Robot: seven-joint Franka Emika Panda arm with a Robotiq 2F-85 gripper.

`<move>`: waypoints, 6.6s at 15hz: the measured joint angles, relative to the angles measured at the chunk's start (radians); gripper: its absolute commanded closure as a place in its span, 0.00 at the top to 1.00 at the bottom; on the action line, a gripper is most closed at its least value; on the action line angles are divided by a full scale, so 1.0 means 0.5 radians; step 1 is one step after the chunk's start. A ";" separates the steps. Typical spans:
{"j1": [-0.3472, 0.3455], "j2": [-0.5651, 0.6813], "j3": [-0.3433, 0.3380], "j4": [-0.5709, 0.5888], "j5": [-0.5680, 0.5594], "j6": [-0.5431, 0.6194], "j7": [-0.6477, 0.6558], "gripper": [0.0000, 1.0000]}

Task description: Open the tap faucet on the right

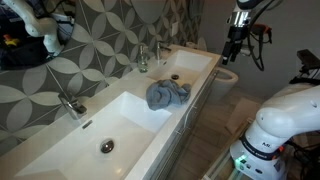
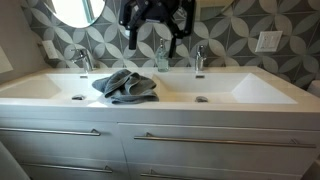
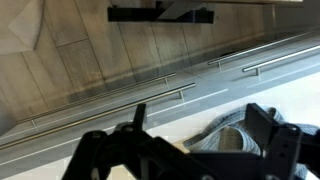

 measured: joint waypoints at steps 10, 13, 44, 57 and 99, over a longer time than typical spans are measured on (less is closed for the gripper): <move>0.049 0.975 -0.061 0.716 1.036 0.011 0.045 1.00; -0.025 1.245 -0.065 0.934 1.390 0.029 0.063 1.00; -0.339 2.223 0.223 1.778 2.532 0.698 0.154 1.00; -0.437 2.475 0.330 2.045 2.804 0.702 0.224 1.00; -0.296 1.947 0.230 1.802 1.256 0.680 0.558 1.00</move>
